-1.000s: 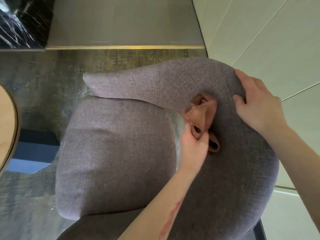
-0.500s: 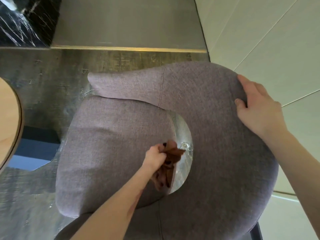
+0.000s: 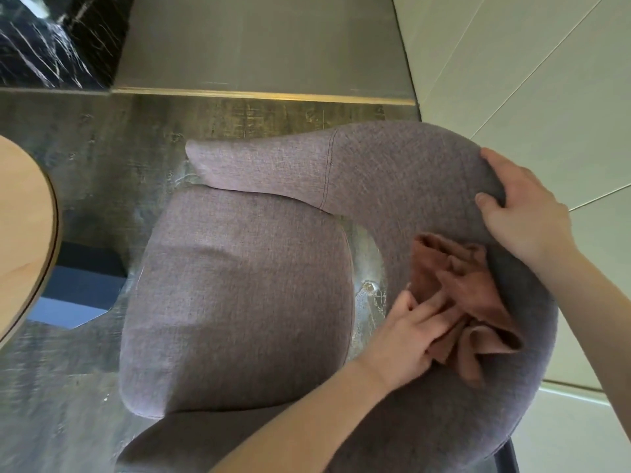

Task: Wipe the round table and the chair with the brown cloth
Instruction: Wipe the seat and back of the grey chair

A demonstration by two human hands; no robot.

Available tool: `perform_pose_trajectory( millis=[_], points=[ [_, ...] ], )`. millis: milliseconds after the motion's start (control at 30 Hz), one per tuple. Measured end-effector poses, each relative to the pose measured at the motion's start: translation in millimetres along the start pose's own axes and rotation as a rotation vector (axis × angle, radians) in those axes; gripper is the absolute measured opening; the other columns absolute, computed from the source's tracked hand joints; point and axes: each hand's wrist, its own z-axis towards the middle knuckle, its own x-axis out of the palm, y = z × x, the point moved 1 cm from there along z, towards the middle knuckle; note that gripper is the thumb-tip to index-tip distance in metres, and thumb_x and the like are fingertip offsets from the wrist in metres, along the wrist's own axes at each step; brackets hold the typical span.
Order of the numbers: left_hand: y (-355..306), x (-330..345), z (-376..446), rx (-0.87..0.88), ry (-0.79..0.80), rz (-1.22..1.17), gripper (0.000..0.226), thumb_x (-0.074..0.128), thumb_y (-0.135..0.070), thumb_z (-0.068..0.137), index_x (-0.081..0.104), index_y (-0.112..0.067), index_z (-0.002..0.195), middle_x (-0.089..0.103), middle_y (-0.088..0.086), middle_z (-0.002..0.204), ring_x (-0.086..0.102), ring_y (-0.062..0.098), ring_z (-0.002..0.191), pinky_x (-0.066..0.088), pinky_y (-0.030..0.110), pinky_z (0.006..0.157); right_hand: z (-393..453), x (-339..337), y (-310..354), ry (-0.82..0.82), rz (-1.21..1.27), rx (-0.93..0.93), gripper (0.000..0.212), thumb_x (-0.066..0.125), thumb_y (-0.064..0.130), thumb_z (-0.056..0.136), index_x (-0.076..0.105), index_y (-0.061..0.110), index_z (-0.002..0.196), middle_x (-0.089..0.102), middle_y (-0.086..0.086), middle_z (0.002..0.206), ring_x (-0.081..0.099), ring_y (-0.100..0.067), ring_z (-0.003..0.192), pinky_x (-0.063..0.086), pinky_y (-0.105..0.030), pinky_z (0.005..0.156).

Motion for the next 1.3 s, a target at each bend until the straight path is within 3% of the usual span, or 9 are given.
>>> perform_pose_trajectory(
  millis=[167,333,400,600,733,833,900,1167,1300],
  points=[
    [42.3,24.1,-39.5,-0.401,0.218,0.030,0.049,0.033,-0.021,0.087,0.043,-0.025,0.135,0.043,-0.003,0.145,0.048,0.027,0.123,0.030,0.025,0.102,-2.5,0.3,2.0,0.004,-0.040,-0.021,0.057,0.043,0.017,0.094,0.022,0.030,0.145,0.034,-0.006,0.149,0.040,-0.031,0.129,0.031,-0.045,0.101],
    [69.6,2.2,-66.4,-0.835,0.661,0.107,0.032,0.044,-0.006,0.086,0.056,-0.001,0.115,0.060,0.019,0.123,0.055,0.034,0.114,0.042,0.034,0.093,-3.8,0.0,2.9,0.002,-0.052,-0.021,0.057,0.041,0.017,0.094,0.021,0.030,0.146,0.033,-0.007,0.149,0.041,-0.032,0.128,0.030,-0.045,0.101],
    [73.1,-12.2,-61.3,-0.981,0.537,0.067,0.032,0.044,-0.006,0.085,0.057,-0.003,0.114,0.063,0.018,0.117,0.059,0.033,0.108,0.047,0.035,0.087,-4.9,-0.4,4.6,0.003,-0.056,-0.016,0.056,0.041,0.017,0.094,0.021,0.029,0.146,0.033,-0.007,0.149,0.041,-0.033,0.128,0.031,-0.045,0.101],
    [43.4,-55.9,-7.1,-1.162,-0.295,-0.420,0.028,0.047,-0.005,0.087,0.055,-0.003,0.114,0.063,0.014,0.113,0.061,0.022,0.091,0.041,0.023,0.075,-10.0,-5.1,9.7,0.007,-0.044,-0.002,0.056,0.041,0.016,0.094,0.024,0.028,0.146,0.036,-0.008,0.148,0.042,-0.033,0.127,0.034,-0.044,0.100],
    [44.7,-56.2,28.5,-1.167,-0.500,-0.556,0.026,0.051,-0.007,0.087,0.057,0.003,0.110,0.063,0.016,0.109,0.060,0.029,0.103,0.044,0.027,0.083,-8.4,-2.5,7.0,0.005,-0.040,-0.006,0.055,0.041,0.017,0.094,0.025,0.029,0.145,0.036,-0.007,0.148,0.042,-0.033,0.127,0.033,-0.044,0.101],
    [38.8,-27.3,43.2,-0.997,-0.364,-0.532,0.035,0.052,-0.005,0.083,0.053,-0.001,0.118,0.061,0.021,0.116,0.060,0.037,0.106,0.051,0.045,0.089,-5.0,1.0,0.9,-0.016,-0.028,-0.010,0.055,0.044,0.018,0.093,0.027,0.031,0.144,0.039,-0.007,0.147,0.041,-0.032,0.129,0.033,-0.044,0.102],
    [40.3,-0.2,45.5,-0.910,-0.234,-0.453,0.052,0.050,-0.005,0.084,0.042,-0.011,0.135,0.055,0.020,0.128,0.054,0.036,0.114,0.047,0.041,0.093,-2.9,1.7,-2.4,-0.034,-0.001,-0.018,0.054,0.045,0.018,0.092,0.030,0.032,0.142,0.041,-0.006,0.146,0.040,-0.033,0.129,0.031,-0.045,0.103],
    [88.4,41.2,7.5,-1.144,0.251,-0.304,0.044,0.041,-0.005,0.086,0.046,-0.006,0.130,0.052,0.020,0.133,0.048,0.036,0.124,0.039,0.034,0.100,1.9,3.8,-4.8,-0.071,-0.014,-0.042,0.054,0.046,0.016,0.091,0.033,0.032,0.141,0.046,-0.010,0.142,0.042,-0.037,0.127,0.032,-0.047,0.103],
    [89.1,37.3,-10.0,-1.213,0.286,-0.398,0.049,0.042,-0.005,0.083,0.048,-0.008,0.132,0.053,0.016,0.134,0.049,0.031,0.123,0.040,0.029,0.098,0.9,2.3,-3.4,-0.058,-0.026,-0.050,0.054,0.045,0.015,0.092,0.031,0.030,0.142,0.043,-0.011,0.143,0.042,-0.037,0.126,0.033,-0.046,0.100]
  ],
)
